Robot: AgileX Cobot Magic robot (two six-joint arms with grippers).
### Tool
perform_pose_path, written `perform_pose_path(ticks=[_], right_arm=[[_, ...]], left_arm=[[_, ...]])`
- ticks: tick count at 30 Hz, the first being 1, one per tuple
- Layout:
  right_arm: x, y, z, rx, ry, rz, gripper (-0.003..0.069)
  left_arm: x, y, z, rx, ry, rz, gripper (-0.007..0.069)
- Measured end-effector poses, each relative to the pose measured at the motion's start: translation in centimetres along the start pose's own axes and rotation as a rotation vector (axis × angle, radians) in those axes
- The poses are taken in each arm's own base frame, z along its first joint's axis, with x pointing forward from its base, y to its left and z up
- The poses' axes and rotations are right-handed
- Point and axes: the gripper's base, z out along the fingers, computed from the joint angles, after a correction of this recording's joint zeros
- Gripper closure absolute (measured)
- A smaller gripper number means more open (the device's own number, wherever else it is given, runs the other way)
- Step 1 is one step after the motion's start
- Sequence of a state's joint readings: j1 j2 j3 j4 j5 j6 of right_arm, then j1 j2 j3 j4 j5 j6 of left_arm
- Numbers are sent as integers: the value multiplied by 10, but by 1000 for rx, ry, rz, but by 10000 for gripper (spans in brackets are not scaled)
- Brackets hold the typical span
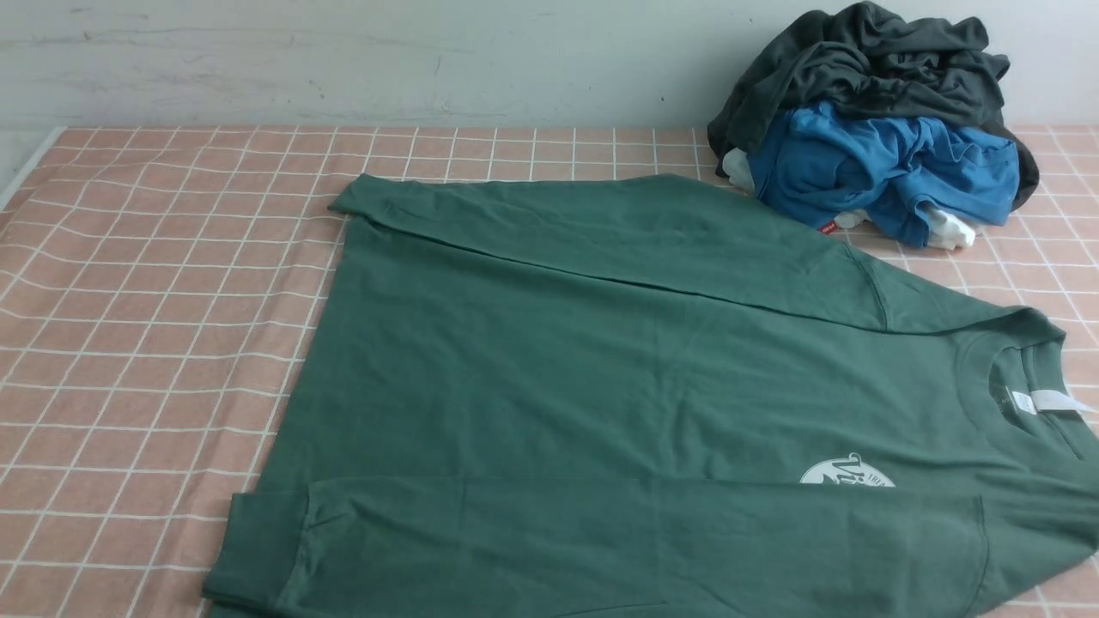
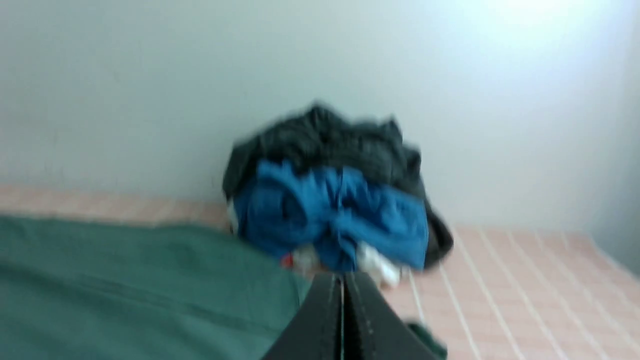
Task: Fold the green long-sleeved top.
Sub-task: Use the left arm to clamp the cuff closest to it
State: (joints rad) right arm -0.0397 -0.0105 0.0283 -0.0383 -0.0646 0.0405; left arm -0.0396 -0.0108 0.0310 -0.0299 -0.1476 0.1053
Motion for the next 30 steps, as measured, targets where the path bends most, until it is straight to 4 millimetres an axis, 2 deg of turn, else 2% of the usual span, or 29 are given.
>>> perform_pose_path(ticks=[3,5,6,8,10,11,13,14,15,17,19,20,21,24,25,26,29,30], right_arm=[[-21,1,-2,-24,-231,124,652],[-26,1,-4,-33,-283,156,652],[-32,1,-6,-47,-357,192,652],[-36,1,-7,-59,-402,218,652],[-41,1,-5,-61,-404,226,655],[-58,1,2,-58,-369,220,659],[-90,1,13,-55,-334,196,660],[-102,1,19,-51,-303,180,662],[-115,0,28,-43,-254,159,662],[-129,-1,48,-21,-124,119,662],[-131,-3,72,7,40,92,662],[-132,-4,75,8,45,92,662],[-119,-5,96,32,235,90,662],[-84,-2,118,41,593,96,662],[-74,0,121,35,693,95,662],[-59,5,123,9,822,86,664],[-33,19,130,-89,1020,33,664],[-23,26,134,-143,1071,2,664]], left_arm=[[-21,2,-3,-21,-236,-35,615],[-28,3,-4,-23,-312,-66,615],[-37,4,-8,-21,-422,-133,615],[-49,6,-9,-13,-477,-184,615],[-61,6,-7,-2,-471,-204,615],[-89,7,2,9,-409,-199,617],[-123,9,18,12,-292,-185,622],[-132,9,24,11,-254,-179,624],[-146,10,38,9,-173,-176,627],[-156,11,64,5,-42,-176,628],[-150,11,96,0,147,-175,628],[-148,11,99,0,169,-174,628],[-128,9,124,-2,381,-173,628],[-83,0,151,25,740,-150,628],[-72,-4,155,39,822,-140,628],[-52,-10,162,57,945,-125,627],[-12,-24,173,99,1174,-89,620],[7,-30,178,112,1257,-74,610]])
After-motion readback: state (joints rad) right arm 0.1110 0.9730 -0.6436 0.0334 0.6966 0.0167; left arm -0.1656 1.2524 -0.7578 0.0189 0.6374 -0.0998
